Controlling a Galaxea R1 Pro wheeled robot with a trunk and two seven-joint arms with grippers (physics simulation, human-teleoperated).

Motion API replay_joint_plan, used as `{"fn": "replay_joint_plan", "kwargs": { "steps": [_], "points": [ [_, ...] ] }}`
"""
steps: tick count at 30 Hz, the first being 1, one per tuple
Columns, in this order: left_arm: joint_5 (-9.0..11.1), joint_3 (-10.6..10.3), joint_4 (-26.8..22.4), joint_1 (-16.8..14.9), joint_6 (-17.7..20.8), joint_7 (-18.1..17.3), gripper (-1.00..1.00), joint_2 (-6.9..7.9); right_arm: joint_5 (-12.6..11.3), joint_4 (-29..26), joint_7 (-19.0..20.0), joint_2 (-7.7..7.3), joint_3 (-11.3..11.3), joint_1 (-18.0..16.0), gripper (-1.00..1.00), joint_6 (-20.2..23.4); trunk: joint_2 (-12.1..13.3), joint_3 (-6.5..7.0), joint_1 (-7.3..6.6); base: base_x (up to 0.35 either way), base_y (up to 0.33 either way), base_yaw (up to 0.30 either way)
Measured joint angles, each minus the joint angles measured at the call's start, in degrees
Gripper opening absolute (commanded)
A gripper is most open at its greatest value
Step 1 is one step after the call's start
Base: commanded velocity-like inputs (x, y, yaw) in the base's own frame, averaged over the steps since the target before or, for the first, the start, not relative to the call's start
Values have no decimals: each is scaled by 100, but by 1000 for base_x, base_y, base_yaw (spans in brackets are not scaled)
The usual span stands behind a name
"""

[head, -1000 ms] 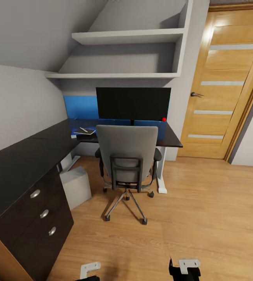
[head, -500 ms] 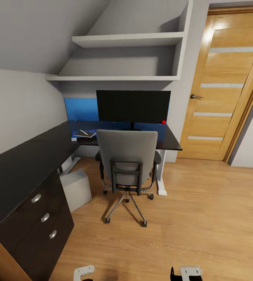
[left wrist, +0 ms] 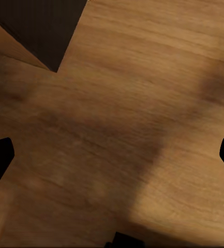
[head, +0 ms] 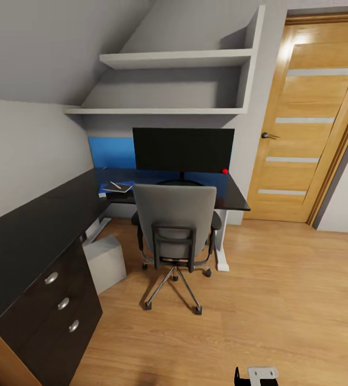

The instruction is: In the bedroom, organize the workspace by keeping the computer under the desk, ensuring the monitor is on the desk, placing the keyboard on the desk next to the monitor, placing the mouse on the desk next to the keyboard, moving the folder from the swivel chair onto the desk next to the mouse, stacking the notebook on top of the folder with the pen on top of the notebook, and positioning the swivel chair next to the desk.

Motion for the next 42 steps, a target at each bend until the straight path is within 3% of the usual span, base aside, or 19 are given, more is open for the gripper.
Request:
{"fn": "replay_joint_plan", "kwargs": {
  "steps": [4,9,13,18,22,26,34,42],
  "points": [
    [9,1,0,306,-439,-6,100,17,0,0,0,-2,0,0,100,0,160,72,-88,0,0,0],
    [17,1,0,543,-656,-10,100,46,0,0,0,-1,0,0,100,2,361,162,-198,0,0,0],
    [21,1,7,674,-737,-30,100,108,0,0,0,0,0,0,100,2,521,234,-286,0,0,0],
    [44,5,7,861,-773,-361,100,288,0,0,0,0,0,0,100,0,722,323,-395,0,0,0],
    [50,4,7,1020,-880,-540,100,346,0,0,0,-2,0,0,100,0,883,395,-483,0,0,0],
    [42,-8,7,1117,-922,-634,100,353,0,0,0,0,0,0,100,0,1043,467,-571,0,0,0],
    [26,-5,5,1219,-937,-1161,100,365,0,0,0,0,0,0,100,0,1364,611,-747,0,0,0],
    [3,-11,3,1409,-1074,-1297,100,364,0,0,0,0,0,0,100,0,1685,754,-923,0,0,0]
  ]
}}
